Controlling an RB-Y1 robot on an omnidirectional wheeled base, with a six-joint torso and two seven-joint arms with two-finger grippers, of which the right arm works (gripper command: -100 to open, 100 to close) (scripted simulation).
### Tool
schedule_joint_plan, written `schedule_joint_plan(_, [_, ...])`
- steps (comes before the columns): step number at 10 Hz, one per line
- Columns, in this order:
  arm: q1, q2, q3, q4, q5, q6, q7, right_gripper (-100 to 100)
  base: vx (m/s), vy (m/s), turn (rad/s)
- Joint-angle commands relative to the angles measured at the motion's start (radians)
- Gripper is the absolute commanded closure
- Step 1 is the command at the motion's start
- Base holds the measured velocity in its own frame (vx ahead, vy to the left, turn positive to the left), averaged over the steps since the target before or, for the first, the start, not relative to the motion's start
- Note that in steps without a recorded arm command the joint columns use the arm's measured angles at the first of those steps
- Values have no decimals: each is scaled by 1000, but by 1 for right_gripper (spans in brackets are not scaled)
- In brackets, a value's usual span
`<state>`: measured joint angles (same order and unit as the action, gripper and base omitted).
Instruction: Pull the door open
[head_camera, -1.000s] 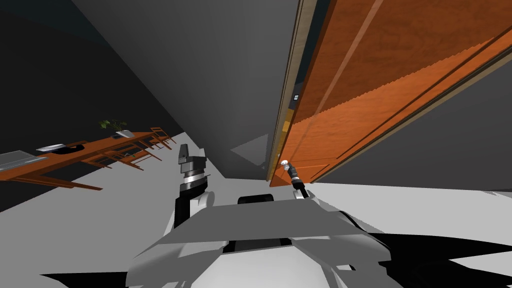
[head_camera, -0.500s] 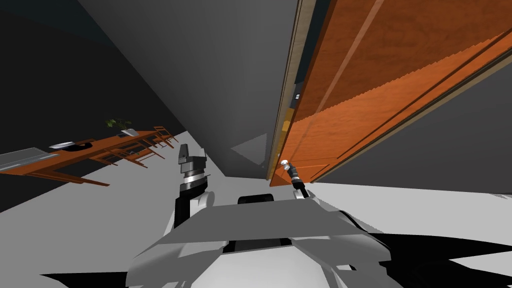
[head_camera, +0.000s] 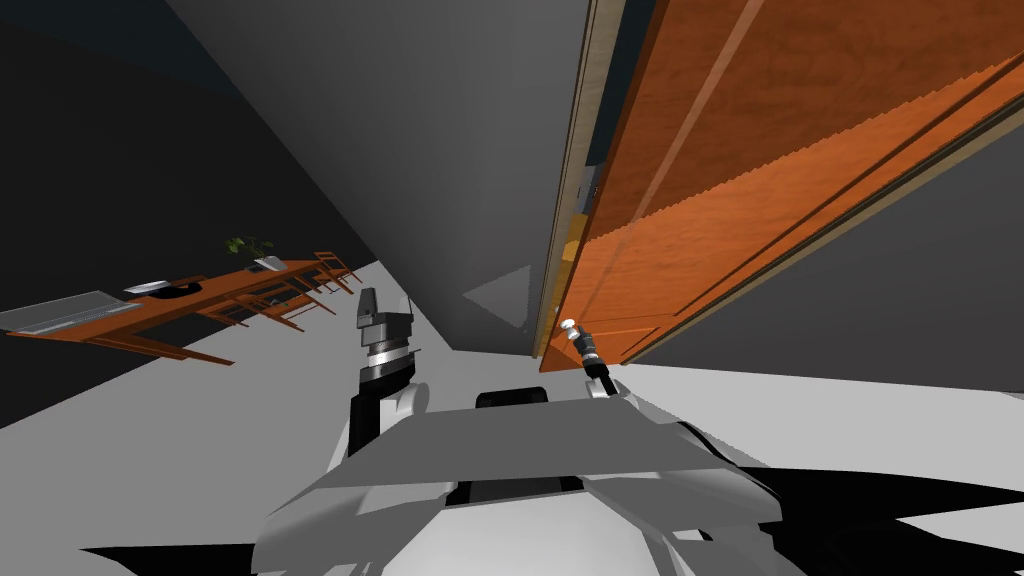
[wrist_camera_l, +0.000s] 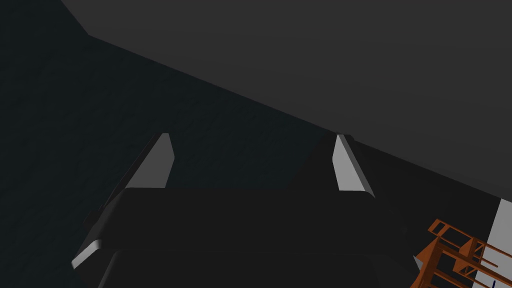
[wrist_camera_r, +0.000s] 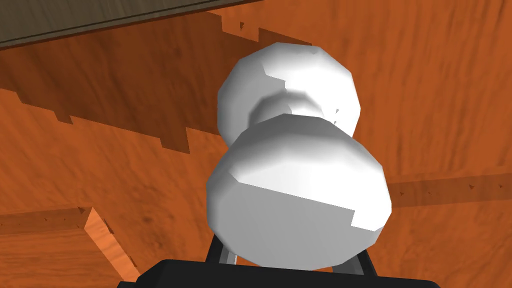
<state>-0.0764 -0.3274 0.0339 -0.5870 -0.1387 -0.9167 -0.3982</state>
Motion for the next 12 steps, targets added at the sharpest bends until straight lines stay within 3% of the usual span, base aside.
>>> schedule_joint_plan(1, [-17,28,23,12,1,-19,-25,100,-24,-15,-1])
schedule_joint_plan(4, [-22,27,43,21,-29,-14,-109,100,-49,-23,37])
schedule_joint_plan(9, [-22,27,43,14,-29,-14,-109,100,0,1,-5])
schedule_joint_plan(10, [-24,26,54,13,-44,-12,-150,100,-29,-11,34])
schedule_joint_plan(12, [-24,26,54,13,-44,-12,-150,100,-25,-19,31])
